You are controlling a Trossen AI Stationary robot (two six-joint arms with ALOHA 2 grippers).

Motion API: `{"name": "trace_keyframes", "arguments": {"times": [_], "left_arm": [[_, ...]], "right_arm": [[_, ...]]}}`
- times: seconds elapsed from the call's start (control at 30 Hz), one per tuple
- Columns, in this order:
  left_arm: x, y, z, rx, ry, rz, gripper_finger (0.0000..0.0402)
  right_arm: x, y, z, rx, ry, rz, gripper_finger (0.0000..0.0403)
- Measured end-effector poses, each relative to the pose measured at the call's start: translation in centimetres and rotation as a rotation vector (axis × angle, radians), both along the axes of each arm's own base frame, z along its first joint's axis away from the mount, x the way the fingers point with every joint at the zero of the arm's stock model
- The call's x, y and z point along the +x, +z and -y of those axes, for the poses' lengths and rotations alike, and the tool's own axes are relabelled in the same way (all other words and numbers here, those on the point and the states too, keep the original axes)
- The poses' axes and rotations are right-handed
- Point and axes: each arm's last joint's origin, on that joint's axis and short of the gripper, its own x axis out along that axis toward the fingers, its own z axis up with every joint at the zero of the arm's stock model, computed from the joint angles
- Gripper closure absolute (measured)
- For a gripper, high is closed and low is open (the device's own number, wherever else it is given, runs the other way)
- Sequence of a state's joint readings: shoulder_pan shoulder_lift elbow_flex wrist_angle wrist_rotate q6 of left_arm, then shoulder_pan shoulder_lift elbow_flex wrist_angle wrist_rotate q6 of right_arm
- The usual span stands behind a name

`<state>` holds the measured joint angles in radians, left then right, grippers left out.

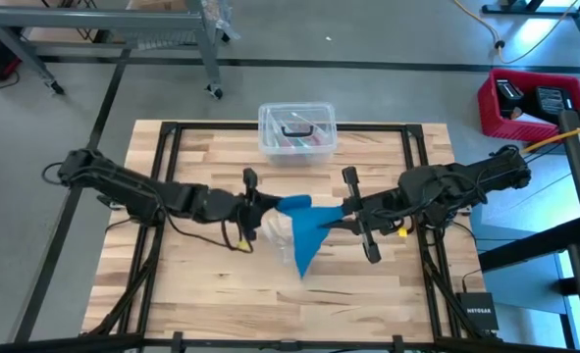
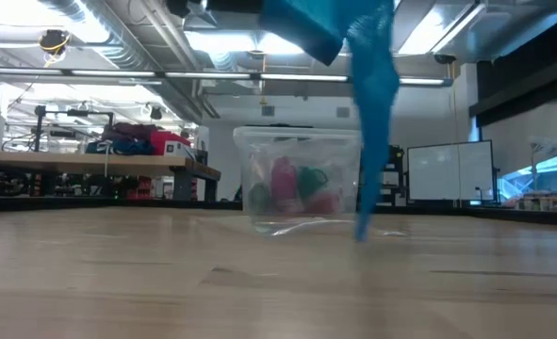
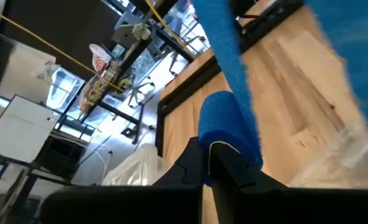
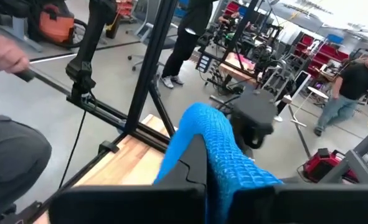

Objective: Roll bandage
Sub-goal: Roll the blue bandage

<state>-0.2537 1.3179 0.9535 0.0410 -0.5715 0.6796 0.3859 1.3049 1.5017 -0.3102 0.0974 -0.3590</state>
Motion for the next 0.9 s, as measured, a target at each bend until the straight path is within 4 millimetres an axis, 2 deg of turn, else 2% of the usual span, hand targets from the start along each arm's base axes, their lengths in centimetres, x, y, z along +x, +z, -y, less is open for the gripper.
{"name": "trace_keyframes", "arguments": {"times": [0.27, 0.57, 0.67, 0.8, 0.9], "left_arm": [[-0.5, -1.6, 2.9, 0.017, -0.013, -0.085, 0.0401], [-0.9, -1.7, 3.2, 0.037, 0.05, -0.092, 0.0401], [-0.9, -1.7, 3.0, 0.06, 0.104, -0.081, 0.0402], [-0.9, -1.2, 2.7, 0.125, 0.192, -0.046, 0.0402], [-0.6, -0.3, 2.8, 0.176, 0.214, 0.007, 0.0401]], "right_arm": [[-0.8, 0.2, 0.5, -0.018, -0.054, -0.01, 0.0402], [-1.2, -1.7, 0.7, 0.079, -0.102, -0.245, 0.0395], [-1.0, -3.2, 0.2, 0.143, -0.079, -0.36, 0.039], [-0.6, -6.5, -1.7, 0.155, -0.071, -0.478, 0.0399], [-0.2, -9.0, -2.3, 0.185, -0.096, -0.553, 0.0395]]}}
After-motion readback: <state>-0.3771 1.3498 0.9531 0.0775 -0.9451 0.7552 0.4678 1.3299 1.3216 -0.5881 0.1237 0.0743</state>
